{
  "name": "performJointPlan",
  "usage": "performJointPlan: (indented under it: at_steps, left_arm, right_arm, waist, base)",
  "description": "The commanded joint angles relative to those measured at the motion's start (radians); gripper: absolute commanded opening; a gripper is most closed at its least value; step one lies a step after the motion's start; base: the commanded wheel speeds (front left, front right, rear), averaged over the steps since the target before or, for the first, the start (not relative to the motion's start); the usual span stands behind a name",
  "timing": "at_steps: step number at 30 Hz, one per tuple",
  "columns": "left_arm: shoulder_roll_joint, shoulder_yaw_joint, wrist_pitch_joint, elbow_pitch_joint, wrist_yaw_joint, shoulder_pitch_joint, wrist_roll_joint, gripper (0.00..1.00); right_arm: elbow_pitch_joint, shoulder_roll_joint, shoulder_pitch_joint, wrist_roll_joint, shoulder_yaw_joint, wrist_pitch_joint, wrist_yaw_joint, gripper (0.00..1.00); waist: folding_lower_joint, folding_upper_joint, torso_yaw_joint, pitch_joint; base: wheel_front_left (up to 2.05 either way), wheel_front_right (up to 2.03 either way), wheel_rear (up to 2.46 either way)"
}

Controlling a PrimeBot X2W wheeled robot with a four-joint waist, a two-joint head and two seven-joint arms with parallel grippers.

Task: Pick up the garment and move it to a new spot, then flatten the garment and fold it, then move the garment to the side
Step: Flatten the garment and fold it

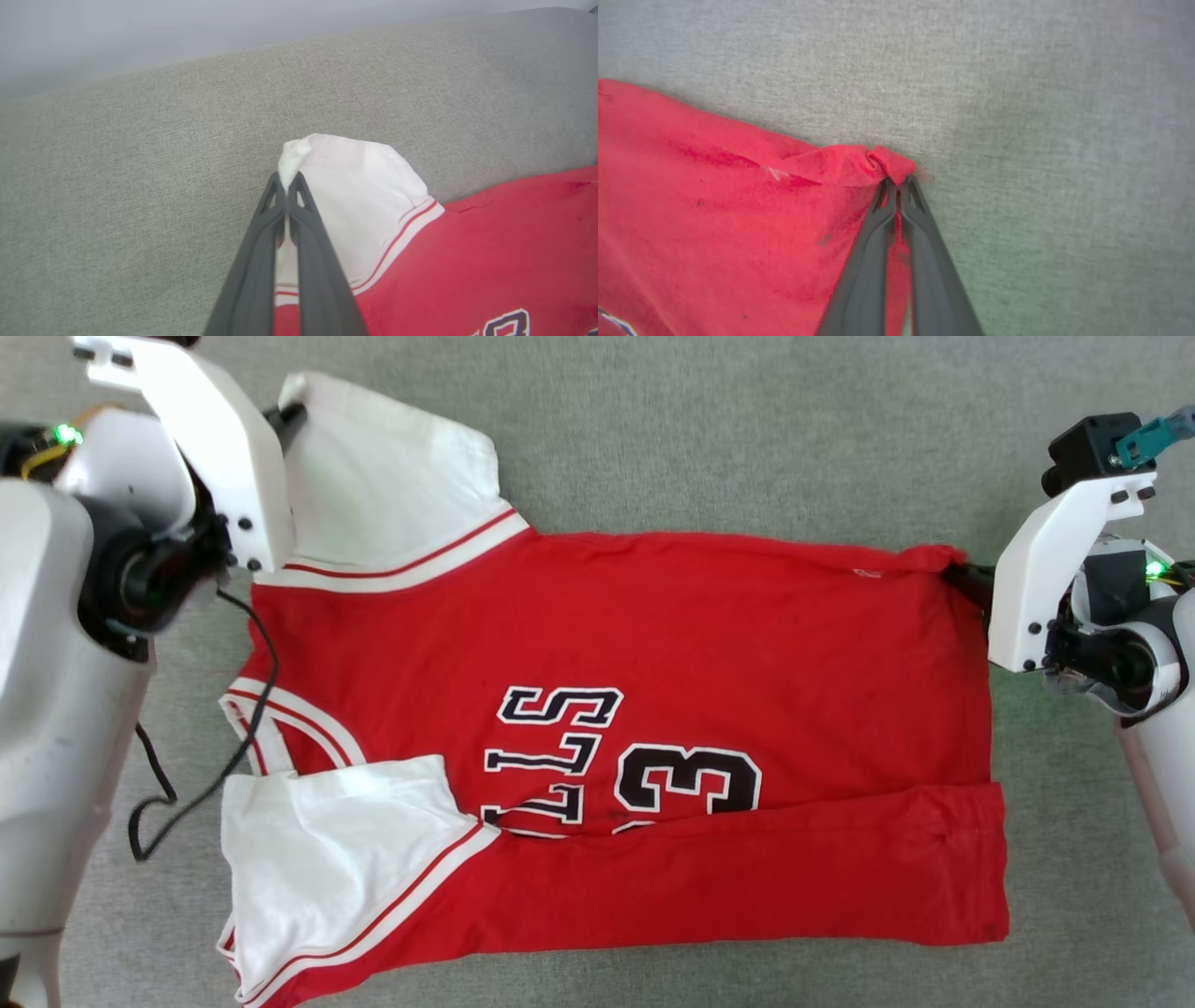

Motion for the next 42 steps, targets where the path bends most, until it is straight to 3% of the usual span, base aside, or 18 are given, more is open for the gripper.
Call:
performJointPlan:
  at_steps: [1,8,17,25,31,32,33,34,37,42]
  left_arm:
    - [-0.003,0.005,-0.009,0.0,-0.001,0.018,-0.004,0.0]
    - [0.014,0.054,-0.117,-0.04,0.022,0.16,-0.035,0.0]
    - [0.042,0.135,-0.25,-0.178,0.108,0.541,-0.102,0.0]
    - [-0.003,0.17,-0.319,-0.24,0.173,0.849,-0.179,0.0]
    - [-0.054,0.154,-0.322,-0.18,0.161,0.953,-0.234,0.0]
    - [-0.06,0.153,-0.334,-0.162,0.16,0.957,-0.229,0.0]
    - [-0.071,0.153,-0.346,-0.147,0.158,0.961,-0.229,0.67]
    - [-0.08,0.148,-0.356,-0.133,0.154,0.963,-0.226,1.0]
    - [-0.096,0.141,-0.412,-0.107,0.143,0.951,-0.199,1.0]
    - [-0.11,0.124,-0.533,-0.132,0.172,0.932,-0.104,1.0]
  right_arm:
    - [-0.003,0.008,0.016,-0.006,0.002,-0.012,0.0,0.0]
    - [-0.087,-0.011,0.095,-0.008,-0.051,-0.099,0.0,0.0]
    - [-0.189,0.012,0.325,-0.019,-0.125,-0.128,0.0,0.0]
    - [-0.216,0.053,0.526,-0.021,-0.194,-0.143,0.0,0.0]
    - [-0.187,0.078,0.635,-0.023,-0.214,-0.15,0.0,0.0]
    - [-0.179,0.082,0.649,-0.026,-0.214,-0.157,0.0,0.09]
    - [-0.174,0.088,0.661,-0.027,-0.211,-0.164,0.0,0.43]
    - [-0.169,0.089,0.673,-0.031,-0.208,-0.174,0.0,1.0]
    - [-0.175,0.096,0.702,-0.039,-0.201,-0.234,0.0,1.0]
    - [-0.251,0.092,0.737,-0.045,-0.202,-0.348,0.0,1.0]
  waist:
    - [0.0,0.0,0.002,-0.024]
    - [0.0,0.0,0.012,-0.145]
    - [0.0,0.0,0.031,-0.286]
    - [0.0,0.0,0.043,-0.325]
    - [0.0,0.0,0.04,-0.34]
    - [0.0,0.0,0.038,-0.343]
    - [0.0,0.0,0.037,-0.347]
    - [0.0,0.0,0.036,-0.35]
    - [0.0,0.0,0.033,-0.365]
    - [0.0,0.0,0.029,-0.4]
  base:
    - [0.0,0.0,0.0]
    - [0.0,0.0,0.0]
    - [0.0,0.0,0.0]
    - [0.0,0.0,0.0]
    - [0.0,0.0,0.0]
    - [0.0,0.0,0.0]
    - [0.0,0.0,0.0]
    - [0.0,0.0,0.0]
    - [0.0,0.0,0.0]
    - [0.0,0.0,0.0]
